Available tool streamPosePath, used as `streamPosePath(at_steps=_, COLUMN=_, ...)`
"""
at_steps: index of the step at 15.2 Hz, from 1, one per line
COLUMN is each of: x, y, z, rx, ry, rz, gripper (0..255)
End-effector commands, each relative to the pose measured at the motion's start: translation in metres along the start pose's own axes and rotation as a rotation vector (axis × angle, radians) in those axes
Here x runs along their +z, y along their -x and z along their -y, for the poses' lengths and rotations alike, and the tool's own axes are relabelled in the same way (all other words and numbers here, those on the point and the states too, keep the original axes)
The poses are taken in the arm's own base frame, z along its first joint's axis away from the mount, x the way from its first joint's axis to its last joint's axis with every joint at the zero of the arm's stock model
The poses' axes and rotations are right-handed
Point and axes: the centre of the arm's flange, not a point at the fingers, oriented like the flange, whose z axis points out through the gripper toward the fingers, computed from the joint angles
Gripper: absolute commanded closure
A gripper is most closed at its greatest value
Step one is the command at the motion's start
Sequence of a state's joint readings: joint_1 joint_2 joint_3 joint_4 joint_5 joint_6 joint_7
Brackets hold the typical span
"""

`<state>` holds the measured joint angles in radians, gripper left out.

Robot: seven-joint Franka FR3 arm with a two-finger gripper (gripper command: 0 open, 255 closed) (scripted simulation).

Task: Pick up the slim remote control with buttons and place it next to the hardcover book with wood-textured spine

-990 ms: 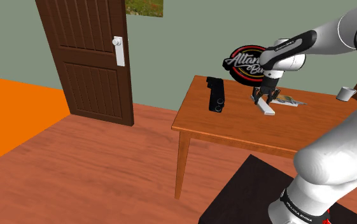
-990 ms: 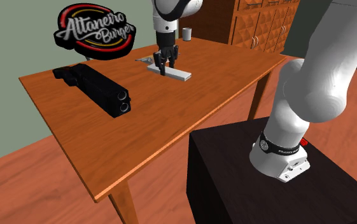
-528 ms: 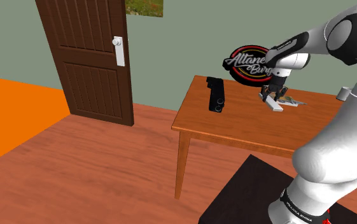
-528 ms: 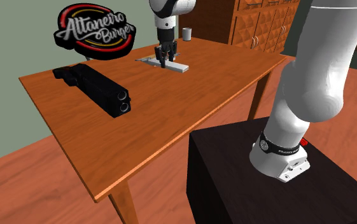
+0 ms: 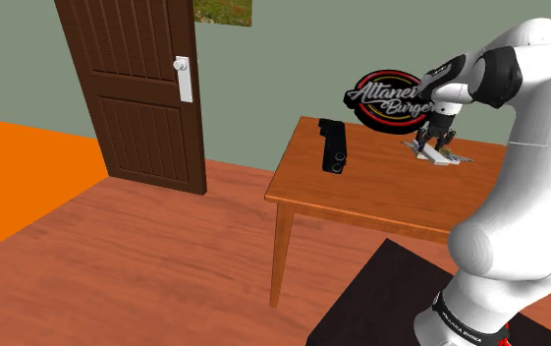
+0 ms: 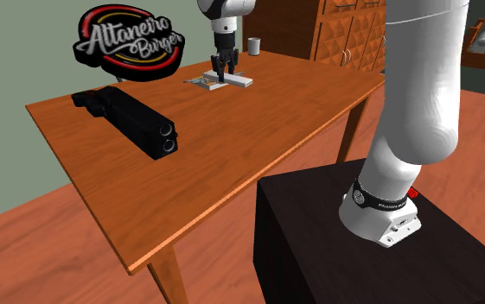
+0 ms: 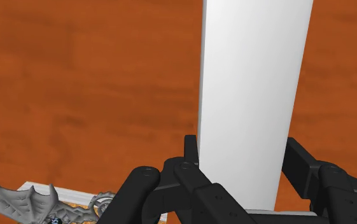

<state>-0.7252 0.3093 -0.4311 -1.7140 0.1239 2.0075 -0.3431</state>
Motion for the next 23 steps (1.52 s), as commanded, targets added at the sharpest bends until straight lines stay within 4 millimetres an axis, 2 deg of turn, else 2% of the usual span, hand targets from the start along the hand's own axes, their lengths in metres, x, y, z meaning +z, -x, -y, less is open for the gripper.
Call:
streamPosePath(at_steps=1, x=0.000, y=-0.016, z=-0.022, rx=-0.002, ry=0.000, rz=0.000, gripper=255)
streamPosePath(at_steps=3, x=0.000, y=-0.032, z=-0.043, rx=-0.002, ry=0.000, rz=0.000, gripper=255)
streamPosePath(at_steps=18, x=0.080, y=-0.031, z=-0.041, rx=-0.002, ry=0.000, rz=0.000, gripper=255)
streamPosePath(at_steps=23, x=0.080, y=-0.031, z=-0.041, rx=-0.002, ry=0.000, rz=0.000, gripper=255)
